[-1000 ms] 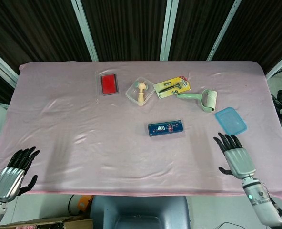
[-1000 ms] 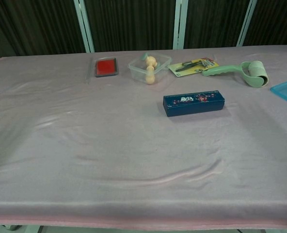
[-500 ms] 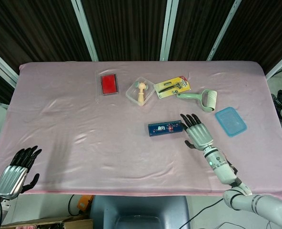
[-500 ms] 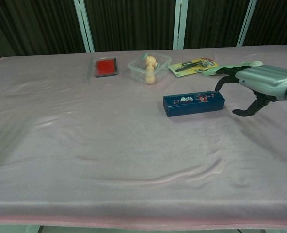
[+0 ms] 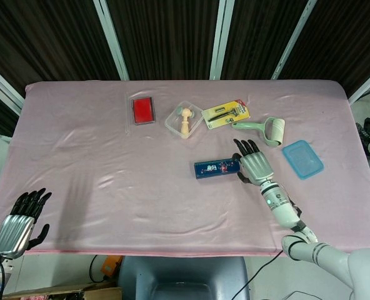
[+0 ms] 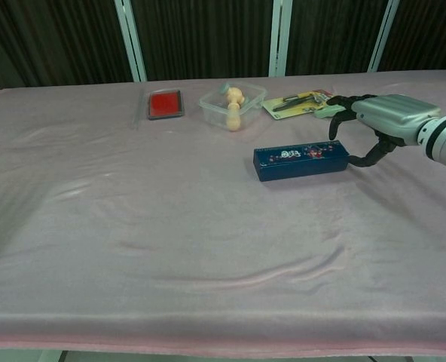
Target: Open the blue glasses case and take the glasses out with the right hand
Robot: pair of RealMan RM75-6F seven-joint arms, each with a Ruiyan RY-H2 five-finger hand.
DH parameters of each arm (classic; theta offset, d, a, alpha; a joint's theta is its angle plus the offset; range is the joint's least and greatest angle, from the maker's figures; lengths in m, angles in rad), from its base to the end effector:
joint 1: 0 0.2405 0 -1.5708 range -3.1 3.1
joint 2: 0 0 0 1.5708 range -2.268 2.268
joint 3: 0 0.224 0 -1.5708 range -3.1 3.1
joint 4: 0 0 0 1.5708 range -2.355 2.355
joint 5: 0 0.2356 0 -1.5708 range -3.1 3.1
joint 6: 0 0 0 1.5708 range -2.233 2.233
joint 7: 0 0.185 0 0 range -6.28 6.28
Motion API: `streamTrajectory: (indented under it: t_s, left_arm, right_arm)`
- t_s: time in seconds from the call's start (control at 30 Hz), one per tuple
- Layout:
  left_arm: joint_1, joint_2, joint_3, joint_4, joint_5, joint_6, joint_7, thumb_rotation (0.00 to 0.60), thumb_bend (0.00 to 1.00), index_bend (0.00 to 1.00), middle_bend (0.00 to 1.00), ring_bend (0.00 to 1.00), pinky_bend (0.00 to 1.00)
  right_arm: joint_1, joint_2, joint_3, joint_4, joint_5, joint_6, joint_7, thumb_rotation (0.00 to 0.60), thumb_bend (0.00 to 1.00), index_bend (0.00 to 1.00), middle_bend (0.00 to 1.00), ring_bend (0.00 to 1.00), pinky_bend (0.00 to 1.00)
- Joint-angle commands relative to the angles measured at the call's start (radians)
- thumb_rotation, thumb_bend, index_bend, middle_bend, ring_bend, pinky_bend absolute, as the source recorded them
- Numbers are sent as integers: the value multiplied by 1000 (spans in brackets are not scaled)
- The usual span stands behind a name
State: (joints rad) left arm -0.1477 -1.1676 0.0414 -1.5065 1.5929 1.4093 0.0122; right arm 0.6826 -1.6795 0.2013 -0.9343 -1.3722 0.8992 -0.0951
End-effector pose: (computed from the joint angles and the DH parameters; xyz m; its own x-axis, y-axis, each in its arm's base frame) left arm -0.2961 0.2174 0.0830 0.4805 0.1318 0.8670 0.8737 -0.1575 -0.4603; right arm -0.2106 -0.4188 -0.0389 0.5813 -0.1520 0.7994 -0.7967 -0.3062 0.5211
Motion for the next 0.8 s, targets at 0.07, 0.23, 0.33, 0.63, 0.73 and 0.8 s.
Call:
streamTrajectory:
  t_s: [0.07,0.23,0.33,0.63,0.73,0.8]
  left_arm:
    - [-2,-2,-1,2,-1,-4,-1,600,407,0,0,0,47]
    - [-7,-3,-4,4,-7,-11,-6,600,407,0,0,0,47]
    - [-7,-1,-5,3,-8,-11,-9,600,407,0,0,0,48]
    - [-7,5,-7,2,-10,-8,-20,600,407,0,0,0,47]
    - [-7,7,-6,2,-8,-8,-24,600,407,0,0,0,48]
    - [-7,8,-4,1,-5,-7,-27,600,407,0,0,0,48]
  right_arm:
    - [15,-16,-5,24,0,-3,11,600,491,493,62,0,0]
    - [22,-36,-16,48,-12,16,15,600,513,518,78,5,0]
    - [27,-41,-17,53,-6,13,13,600,513,520,80,7,0]
    - [37,-50,-17,53,17,3,-17,600,527,523,80,7,0]
    - [38,-51,-16,49,24,1,-24,600,528,524,80,7,0]
    - [40,-52,-15,49,28,4,-30,600,544,536,80,7,0]
